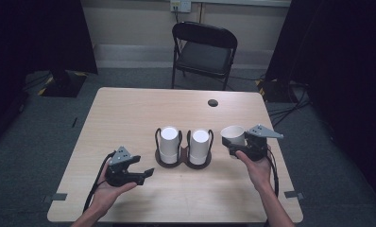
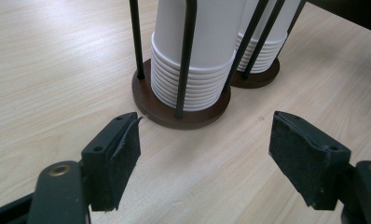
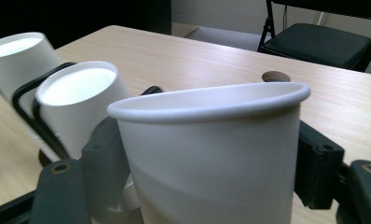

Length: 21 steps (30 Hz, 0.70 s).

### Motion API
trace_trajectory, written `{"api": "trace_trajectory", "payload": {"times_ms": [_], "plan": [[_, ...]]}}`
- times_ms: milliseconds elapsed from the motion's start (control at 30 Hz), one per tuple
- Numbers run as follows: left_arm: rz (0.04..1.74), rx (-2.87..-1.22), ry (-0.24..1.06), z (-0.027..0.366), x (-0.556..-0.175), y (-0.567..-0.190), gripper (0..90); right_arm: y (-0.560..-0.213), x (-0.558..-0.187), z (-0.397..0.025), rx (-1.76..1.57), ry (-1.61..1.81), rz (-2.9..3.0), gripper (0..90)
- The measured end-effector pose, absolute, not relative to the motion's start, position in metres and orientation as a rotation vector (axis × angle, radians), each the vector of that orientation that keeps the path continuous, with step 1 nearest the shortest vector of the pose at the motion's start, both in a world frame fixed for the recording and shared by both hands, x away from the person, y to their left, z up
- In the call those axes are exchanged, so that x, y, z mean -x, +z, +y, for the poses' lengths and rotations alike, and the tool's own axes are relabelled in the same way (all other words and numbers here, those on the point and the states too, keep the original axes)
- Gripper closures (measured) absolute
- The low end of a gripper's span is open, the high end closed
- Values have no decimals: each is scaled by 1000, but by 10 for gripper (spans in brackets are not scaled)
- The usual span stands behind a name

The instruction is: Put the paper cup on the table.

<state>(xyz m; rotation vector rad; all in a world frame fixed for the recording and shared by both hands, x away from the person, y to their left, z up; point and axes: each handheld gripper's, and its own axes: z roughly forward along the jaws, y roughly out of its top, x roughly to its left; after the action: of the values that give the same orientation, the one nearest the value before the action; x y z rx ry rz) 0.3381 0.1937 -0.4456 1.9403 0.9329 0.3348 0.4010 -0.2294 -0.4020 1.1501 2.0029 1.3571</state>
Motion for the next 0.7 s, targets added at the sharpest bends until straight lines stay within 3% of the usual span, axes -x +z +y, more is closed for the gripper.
{"api": "trace_trajectory", "payload": {"times_ms": [700], "plan": [[966,-1929,345,199,-340,-447,245,-423,-451,-231,-1258,1287,1990,224]]}}
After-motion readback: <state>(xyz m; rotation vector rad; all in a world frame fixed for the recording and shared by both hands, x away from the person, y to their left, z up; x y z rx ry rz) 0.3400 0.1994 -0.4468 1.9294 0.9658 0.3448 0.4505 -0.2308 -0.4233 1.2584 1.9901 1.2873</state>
